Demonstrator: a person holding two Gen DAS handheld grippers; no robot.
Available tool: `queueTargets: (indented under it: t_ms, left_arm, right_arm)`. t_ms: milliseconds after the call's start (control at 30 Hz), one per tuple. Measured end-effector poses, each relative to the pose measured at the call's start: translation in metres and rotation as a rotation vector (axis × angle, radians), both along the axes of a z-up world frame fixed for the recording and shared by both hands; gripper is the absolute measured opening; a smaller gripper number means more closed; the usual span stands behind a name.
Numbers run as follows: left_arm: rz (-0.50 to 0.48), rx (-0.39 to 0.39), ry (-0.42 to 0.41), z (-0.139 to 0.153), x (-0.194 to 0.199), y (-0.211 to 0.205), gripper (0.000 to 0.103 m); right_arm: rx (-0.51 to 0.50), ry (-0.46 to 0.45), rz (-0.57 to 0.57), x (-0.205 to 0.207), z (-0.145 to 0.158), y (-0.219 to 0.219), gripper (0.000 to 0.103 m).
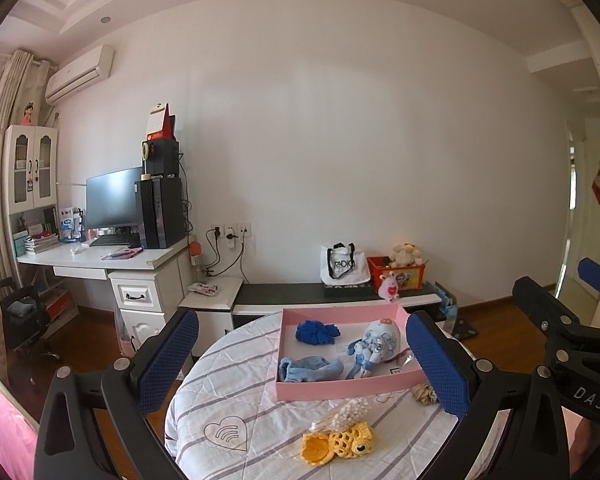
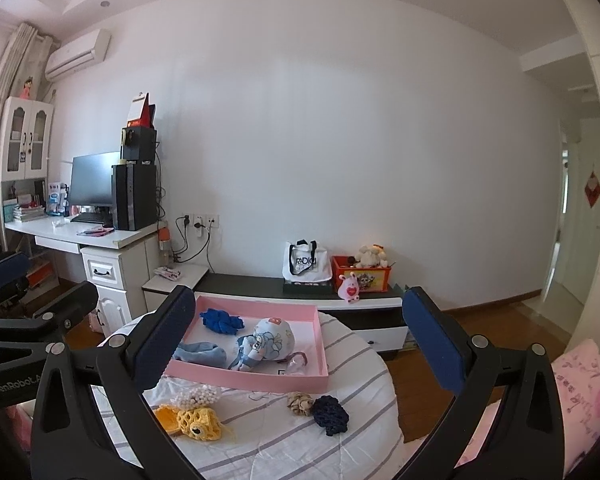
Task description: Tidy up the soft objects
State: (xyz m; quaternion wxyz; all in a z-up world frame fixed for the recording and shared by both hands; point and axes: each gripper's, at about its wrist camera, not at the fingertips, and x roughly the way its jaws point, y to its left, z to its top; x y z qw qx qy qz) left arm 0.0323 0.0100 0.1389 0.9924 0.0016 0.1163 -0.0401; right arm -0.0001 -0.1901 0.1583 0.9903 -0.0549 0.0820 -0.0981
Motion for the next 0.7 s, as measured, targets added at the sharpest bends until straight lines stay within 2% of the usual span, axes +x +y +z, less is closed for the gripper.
queueTargets:
  t_ms: [700]
  left_arm:
    - [0.012,0.007,0.034,-0.0044,0.0062,-0.0029,0.103]
  right_arm:
    - [-0.001,0.022,0.0,0.0071,-0.0012,0.0015,0.103]
